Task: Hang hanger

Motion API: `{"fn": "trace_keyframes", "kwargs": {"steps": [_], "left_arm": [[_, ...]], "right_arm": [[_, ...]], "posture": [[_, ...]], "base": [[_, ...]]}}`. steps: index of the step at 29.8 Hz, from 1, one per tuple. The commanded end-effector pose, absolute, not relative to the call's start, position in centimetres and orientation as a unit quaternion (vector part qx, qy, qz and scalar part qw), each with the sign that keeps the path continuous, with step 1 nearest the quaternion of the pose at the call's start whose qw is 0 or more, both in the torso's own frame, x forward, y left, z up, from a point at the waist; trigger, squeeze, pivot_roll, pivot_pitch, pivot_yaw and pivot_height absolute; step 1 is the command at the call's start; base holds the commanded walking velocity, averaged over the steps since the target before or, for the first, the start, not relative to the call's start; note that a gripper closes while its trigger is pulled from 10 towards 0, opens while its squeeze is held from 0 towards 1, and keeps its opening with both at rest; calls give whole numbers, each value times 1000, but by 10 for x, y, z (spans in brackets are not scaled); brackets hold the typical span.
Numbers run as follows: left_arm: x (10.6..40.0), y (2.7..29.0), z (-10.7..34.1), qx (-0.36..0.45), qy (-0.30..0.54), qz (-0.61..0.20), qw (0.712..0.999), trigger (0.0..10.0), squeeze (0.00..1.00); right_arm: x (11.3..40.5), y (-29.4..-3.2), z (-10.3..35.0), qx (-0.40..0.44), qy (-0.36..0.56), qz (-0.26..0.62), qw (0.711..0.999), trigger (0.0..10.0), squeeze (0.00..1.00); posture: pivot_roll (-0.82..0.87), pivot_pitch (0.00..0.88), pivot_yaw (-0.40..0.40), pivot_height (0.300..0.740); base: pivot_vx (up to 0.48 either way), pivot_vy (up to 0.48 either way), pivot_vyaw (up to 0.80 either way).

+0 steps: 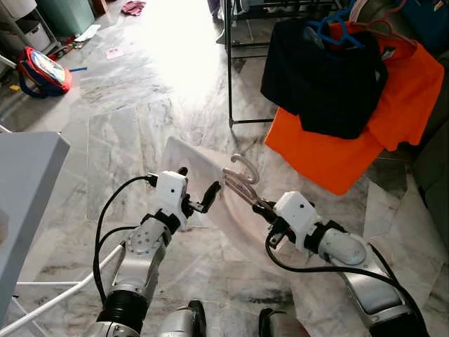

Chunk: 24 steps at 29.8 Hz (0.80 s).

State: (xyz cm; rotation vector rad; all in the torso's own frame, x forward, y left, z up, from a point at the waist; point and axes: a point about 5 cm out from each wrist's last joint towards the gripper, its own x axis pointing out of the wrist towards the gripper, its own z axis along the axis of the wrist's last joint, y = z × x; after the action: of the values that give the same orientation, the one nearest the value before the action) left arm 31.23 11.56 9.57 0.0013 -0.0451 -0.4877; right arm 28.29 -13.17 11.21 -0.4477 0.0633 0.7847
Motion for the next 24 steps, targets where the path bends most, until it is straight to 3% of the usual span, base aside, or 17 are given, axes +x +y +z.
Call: {"fn": "trace_keyframes", "kwargs": {"steps": [1,12,24], "left_arm": [[308,117,91,2,-12,-253,967,10000,0],[308,101,102,-46,-16,-294,954,10000,0],[308,68,106,-84,-18,-324,942,10000,0]], "right_arm": [[286,-132,119,-230,11,389,892,10000,0],[308,-147,137,-245,-14,351,903,10000,0],[312,-122,144,-232,-34,380,895,10000,0]], "posture": [[-77,234,70,740],[-88,232,80,740],[-106,218,68,740]], "base": [[0,0,0],[0,0,0],[0,0,0]]}}
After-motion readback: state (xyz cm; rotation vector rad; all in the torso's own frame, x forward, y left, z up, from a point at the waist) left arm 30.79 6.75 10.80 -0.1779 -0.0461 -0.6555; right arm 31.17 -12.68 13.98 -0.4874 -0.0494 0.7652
